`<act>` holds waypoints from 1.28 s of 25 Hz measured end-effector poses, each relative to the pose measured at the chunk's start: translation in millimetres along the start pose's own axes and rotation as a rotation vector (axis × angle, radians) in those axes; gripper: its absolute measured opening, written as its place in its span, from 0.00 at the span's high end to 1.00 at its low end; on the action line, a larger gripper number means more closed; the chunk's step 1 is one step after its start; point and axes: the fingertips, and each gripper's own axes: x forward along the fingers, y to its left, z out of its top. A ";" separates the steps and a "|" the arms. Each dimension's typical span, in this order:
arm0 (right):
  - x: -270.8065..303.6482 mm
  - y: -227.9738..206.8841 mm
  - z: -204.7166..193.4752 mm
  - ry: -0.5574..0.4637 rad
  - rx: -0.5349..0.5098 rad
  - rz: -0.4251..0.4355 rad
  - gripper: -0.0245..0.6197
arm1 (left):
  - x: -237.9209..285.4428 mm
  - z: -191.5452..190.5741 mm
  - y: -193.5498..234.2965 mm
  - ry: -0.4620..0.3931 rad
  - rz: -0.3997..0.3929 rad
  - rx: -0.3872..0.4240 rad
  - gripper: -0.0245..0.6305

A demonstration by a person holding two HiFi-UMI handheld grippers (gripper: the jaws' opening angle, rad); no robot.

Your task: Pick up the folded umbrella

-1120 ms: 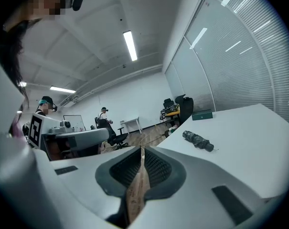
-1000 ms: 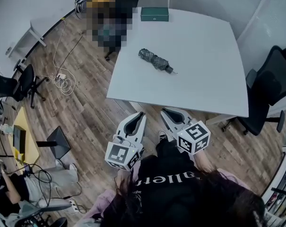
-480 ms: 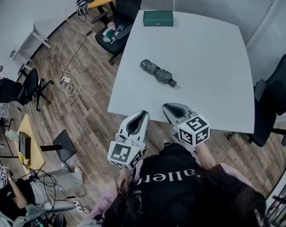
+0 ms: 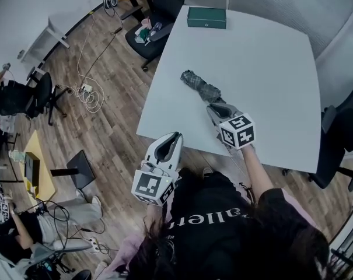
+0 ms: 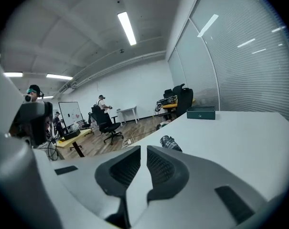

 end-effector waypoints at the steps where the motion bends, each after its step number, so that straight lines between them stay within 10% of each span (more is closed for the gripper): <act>1: 9.6 -7.6 -2.3 0.023 -0.010 -0.003 0.90 | 1.0 0.2 3.3 0.001 0.001 0.000 0.90; 17: 122.0 -102.3 -42.4 0.347 -0.086 -0.137 0.58 | 15.5 8.2 74.1 0.031 -0.078 0.001 0.90; 32: 191.5 -123.9 -83.0 0.629 -0.160 -0.197 0.53 | -1.6 -10.1 154.4 0.081 -0.030 -0.032 0.90</act>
